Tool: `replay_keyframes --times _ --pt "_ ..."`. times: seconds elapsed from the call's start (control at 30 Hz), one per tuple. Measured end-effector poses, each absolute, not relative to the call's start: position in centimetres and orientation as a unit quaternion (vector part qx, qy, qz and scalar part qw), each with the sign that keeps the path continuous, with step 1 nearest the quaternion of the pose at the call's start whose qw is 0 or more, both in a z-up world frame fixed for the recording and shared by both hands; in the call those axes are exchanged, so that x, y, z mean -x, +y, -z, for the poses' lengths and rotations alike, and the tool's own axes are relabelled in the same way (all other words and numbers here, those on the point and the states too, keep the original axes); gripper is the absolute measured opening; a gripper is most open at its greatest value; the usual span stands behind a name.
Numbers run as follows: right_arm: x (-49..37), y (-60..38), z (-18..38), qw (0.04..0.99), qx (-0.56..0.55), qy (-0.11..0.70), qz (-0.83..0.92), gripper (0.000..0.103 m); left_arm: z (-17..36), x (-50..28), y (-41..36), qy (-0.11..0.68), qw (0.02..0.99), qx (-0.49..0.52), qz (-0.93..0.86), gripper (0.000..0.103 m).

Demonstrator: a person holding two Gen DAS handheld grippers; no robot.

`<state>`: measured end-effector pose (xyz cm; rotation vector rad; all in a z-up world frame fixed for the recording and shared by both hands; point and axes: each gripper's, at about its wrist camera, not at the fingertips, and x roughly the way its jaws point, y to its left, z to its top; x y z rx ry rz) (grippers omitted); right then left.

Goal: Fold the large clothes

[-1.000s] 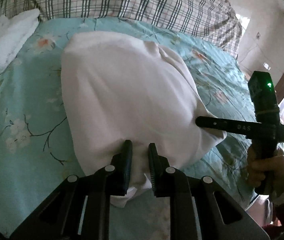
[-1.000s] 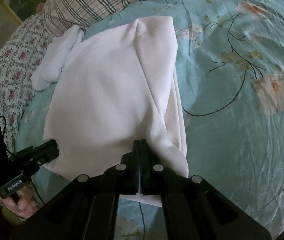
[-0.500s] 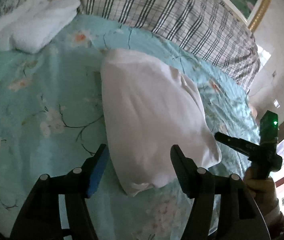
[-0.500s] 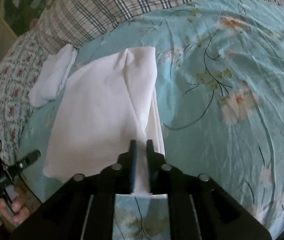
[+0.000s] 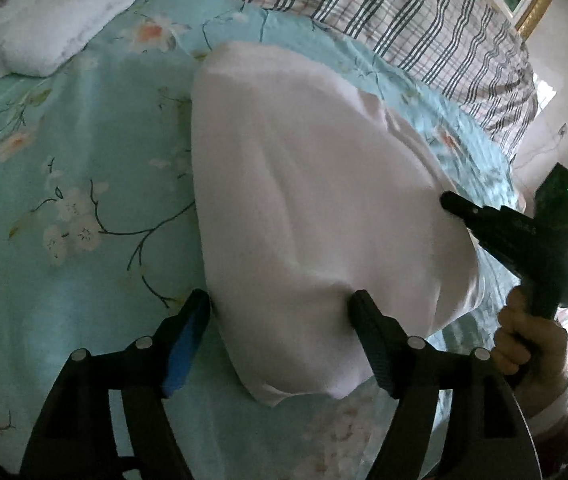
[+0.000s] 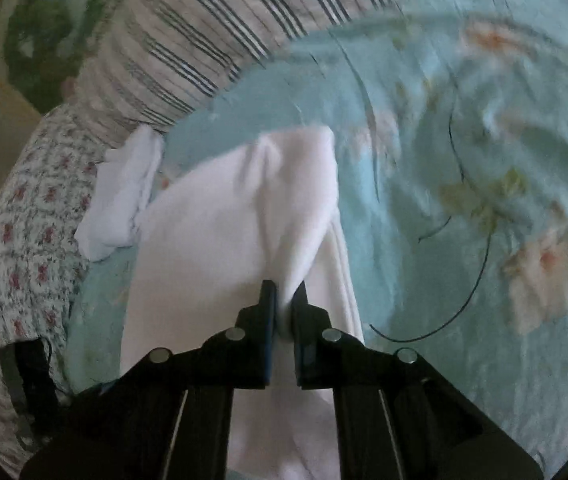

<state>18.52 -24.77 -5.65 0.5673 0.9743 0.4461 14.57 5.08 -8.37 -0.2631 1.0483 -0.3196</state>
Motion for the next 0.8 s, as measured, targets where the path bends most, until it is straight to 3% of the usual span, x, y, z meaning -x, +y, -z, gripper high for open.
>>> replay_keyframes --times 0.13,0.23,0.4,0.53,0.8 --pt "-18.6 -24.4 8.3 0.802 -0.251 0.503 -0.200 0.008 9.0 -14.7 4.9 0.504 0.841 0.125 0.150 0.077" --pt "-18.0 -24.9 6.7 0.820 -0.240 0.487 -0.183 0.016 8.8 -14.7 4.7 0.503 0.844 0.113 0.147 0.077" --pt "-16.5 -23.4 3.0 0.850 -0.183 0.442 -0.221 0.020 8.7 -14.8 4.6 0.503 0.845 0.109 0.144 0.079" --pt "-18.2 -21.0 7.2 0.825 -0.133 0.506 -0.216 0.022 9.0 -14.8 4.7 0.506 0.844 0.109 0.143 0.081" --pt "-18.4 -21.9 7.4 0.827 -0.150 0.497 -0.214 0.022 9.0 -14.9 4.1 0.502 0.851 0.084 0.128 0.082"
